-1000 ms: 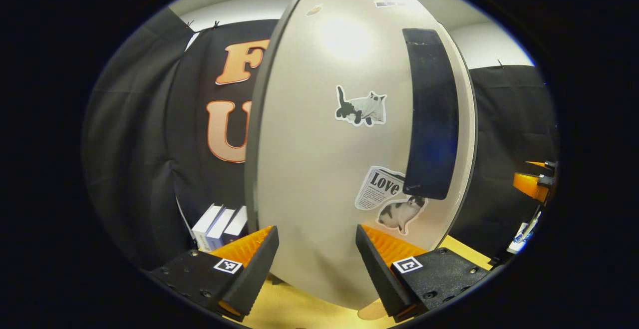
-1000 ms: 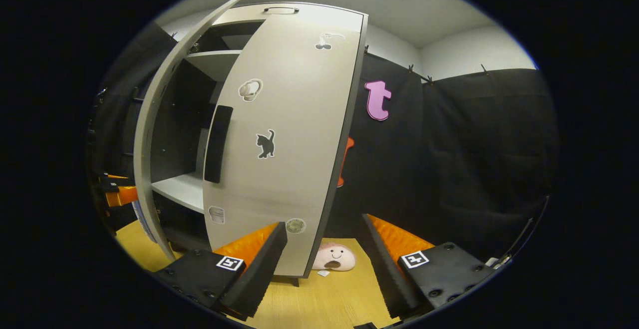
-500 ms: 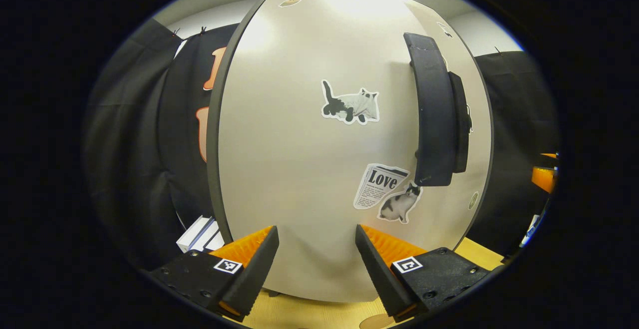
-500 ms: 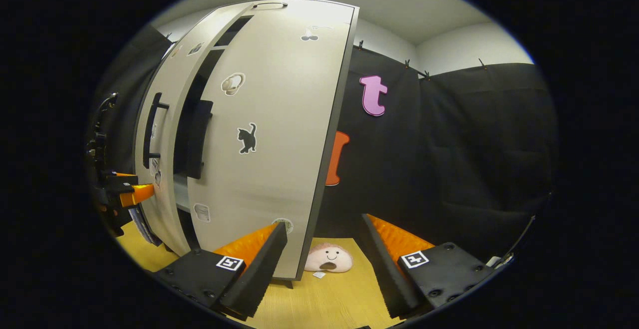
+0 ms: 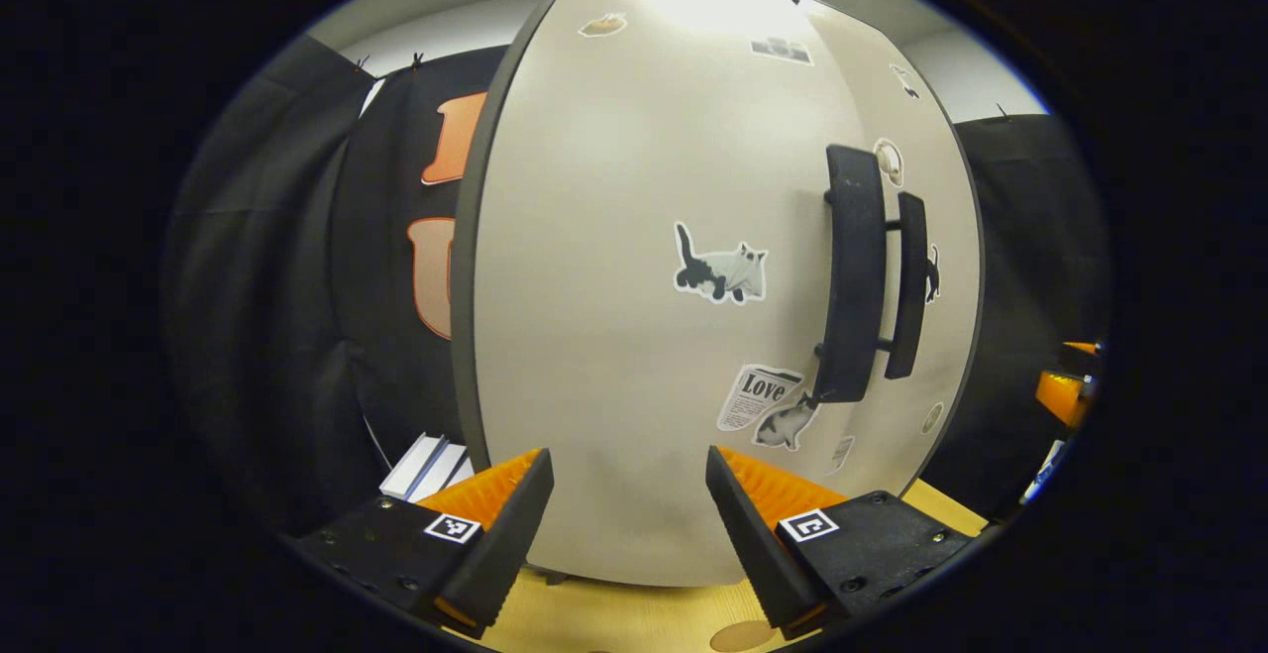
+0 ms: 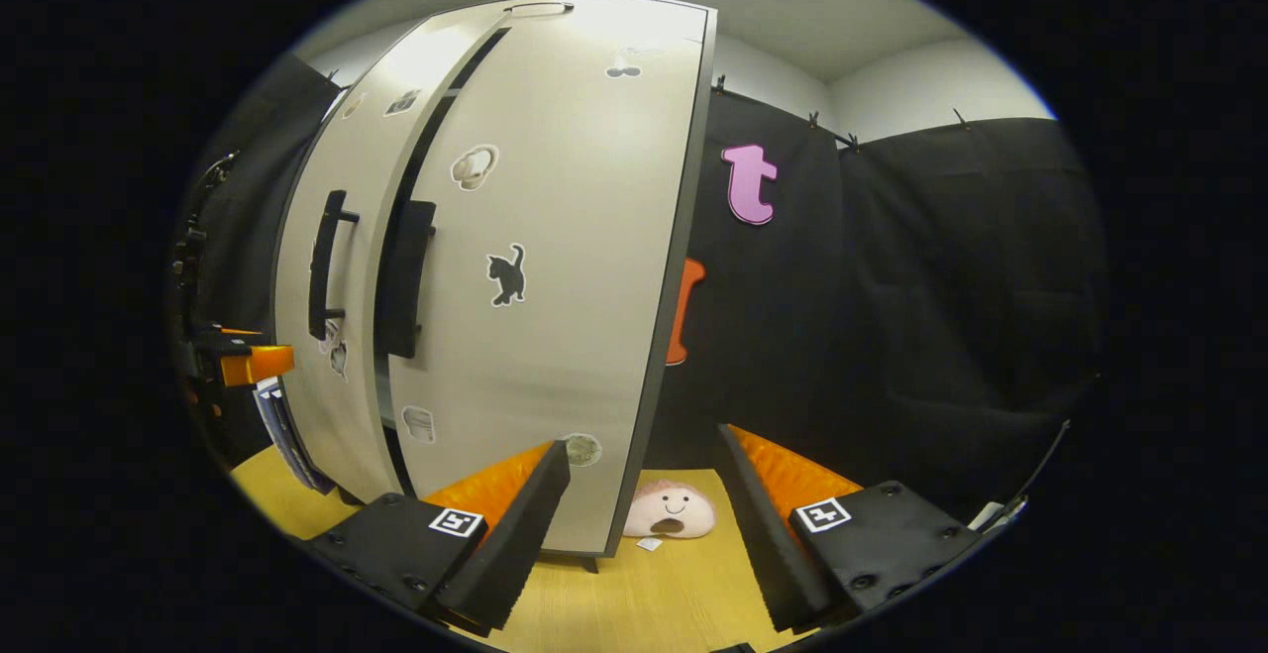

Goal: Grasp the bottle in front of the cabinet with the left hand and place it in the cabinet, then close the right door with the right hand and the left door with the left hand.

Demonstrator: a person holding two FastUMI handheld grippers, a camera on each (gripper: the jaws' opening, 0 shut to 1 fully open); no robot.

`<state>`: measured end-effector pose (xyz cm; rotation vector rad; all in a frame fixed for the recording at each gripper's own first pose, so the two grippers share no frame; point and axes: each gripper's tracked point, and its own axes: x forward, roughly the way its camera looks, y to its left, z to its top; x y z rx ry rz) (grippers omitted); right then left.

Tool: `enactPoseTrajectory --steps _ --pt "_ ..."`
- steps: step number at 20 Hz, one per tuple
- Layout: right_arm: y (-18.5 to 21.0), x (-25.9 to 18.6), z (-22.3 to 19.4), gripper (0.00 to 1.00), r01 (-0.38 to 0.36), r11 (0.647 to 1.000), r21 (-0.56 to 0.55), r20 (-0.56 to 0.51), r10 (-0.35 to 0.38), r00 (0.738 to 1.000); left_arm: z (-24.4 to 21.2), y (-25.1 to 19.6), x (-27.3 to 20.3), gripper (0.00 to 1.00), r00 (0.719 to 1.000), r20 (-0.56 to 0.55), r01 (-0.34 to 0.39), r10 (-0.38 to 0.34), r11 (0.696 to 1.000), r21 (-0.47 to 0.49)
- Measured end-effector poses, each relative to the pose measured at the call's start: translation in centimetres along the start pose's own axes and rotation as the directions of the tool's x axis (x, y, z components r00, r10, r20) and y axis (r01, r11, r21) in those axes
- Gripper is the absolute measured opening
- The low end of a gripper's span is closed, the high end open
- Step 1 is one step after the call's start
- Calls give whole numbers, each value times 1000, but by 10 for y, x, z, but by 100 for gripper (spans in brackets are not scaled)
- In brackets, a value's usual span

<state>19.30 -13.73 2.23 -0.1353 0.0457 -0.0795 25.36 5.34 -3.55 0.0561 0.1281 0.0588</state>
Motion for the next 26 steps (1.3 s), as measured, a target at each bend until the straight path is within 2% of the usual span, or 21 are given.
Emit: enactPoseTrajectory --steps 4,5,7,8,11,18,23,26 --pt "15 -13 6 94 -10 1000 9 4 10 1000 26 16 -33 94 999 35 7 -6 1000 -18" --pt "19 -17 9 98 -11 1000 10 7 11 1000 32 20 -42 95 999 41 6 -6 1000 -15" --pt "28 -27 14 94 -20 1000 17 13 19 1000 43 30 -59 95 999 50 0 1 1000 -6" --pt "33 -31 16 98 -25 999 21 14 25 1000 50 33 -66 95 998 66 3 -2 1000 -6" --pt "44 -46 21 100 -31 999 27 17 31 999 68 44 -88 95 995 99 10 -9 1000 -13" --pt "64 -77 33 98 -38 999 37 33 37 999 89 63 -130 95 992 124 7 -2 999 -40" --pt "71 -92 33 98 -50 997 53 27 48 998 109 58 -155 95 984 174 34 -38 999 26" --pt "68 -103 37 98 -51 997 59 36 49 998 111 46 -159 94 980 180 80 -80 997 11"
